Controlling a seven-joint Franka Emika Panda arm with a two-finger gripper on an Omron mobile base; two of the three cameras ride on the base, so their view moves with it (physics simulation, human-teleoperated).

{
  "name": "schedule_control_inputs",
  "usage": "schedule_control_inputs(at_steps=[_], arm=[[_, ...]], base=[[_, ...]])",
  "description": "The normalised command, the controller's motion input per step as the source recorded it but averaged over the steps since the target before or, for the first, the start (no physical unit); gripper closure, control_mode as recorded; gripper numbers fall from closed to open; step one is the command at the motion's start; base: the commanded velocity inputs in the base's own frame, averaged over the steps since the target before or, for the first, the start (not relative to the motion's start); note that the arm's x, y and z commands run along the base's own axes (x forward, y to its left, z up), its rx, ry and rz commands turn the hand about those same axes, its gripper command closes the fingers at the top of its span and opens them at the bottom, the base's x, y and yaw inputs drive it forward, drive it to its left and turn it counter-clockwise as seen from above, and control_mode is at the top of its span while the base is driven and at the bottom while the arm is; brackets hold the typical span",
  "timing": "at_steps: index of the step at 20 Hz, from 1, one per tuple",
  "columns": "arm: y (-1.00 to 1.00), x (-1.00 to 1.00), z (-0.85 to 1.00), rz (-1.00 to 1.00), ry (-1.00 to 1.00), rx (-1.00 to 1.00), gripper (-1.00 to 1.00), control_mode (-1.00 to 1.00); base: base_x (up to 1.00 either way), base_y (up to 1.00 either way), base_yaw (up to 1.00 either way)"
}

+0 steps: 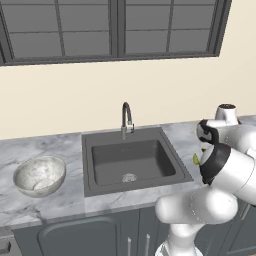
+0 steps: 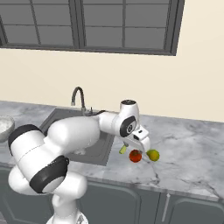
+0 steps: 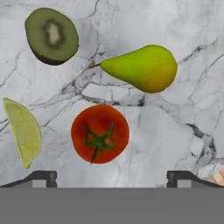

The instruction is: There is a mixed pile of frozen fruits and vegetables on the counter. Locate all the frozen vegetables and place the items in a bowl on the counter. Take all the frozen fruits and defrost them in a running sink.

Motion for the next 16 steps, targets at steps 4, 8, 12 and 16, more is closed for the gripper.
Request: schedule_control_inputs(at_steps=[4,8,12,16], arm=[[0.00,0.12,-0.33,0.01,0.00,0.00,-1.00,-1.00],[-0.10,0.03,-0.30,0.00,0.00,0.01,-1.00,-1.00],[-0.06,0.03,-0.33,0.00,-0.04,0.00,-1.00,-1.00],[0.00,0.13,-0.30,0.00,-0.05,0.00,-1.00,-1.00]], base=[[0.00,0.00,0.00],[0.00,0.00,0.00],[0.00,0.00,0.00],[0.00,0.00,0.00]])
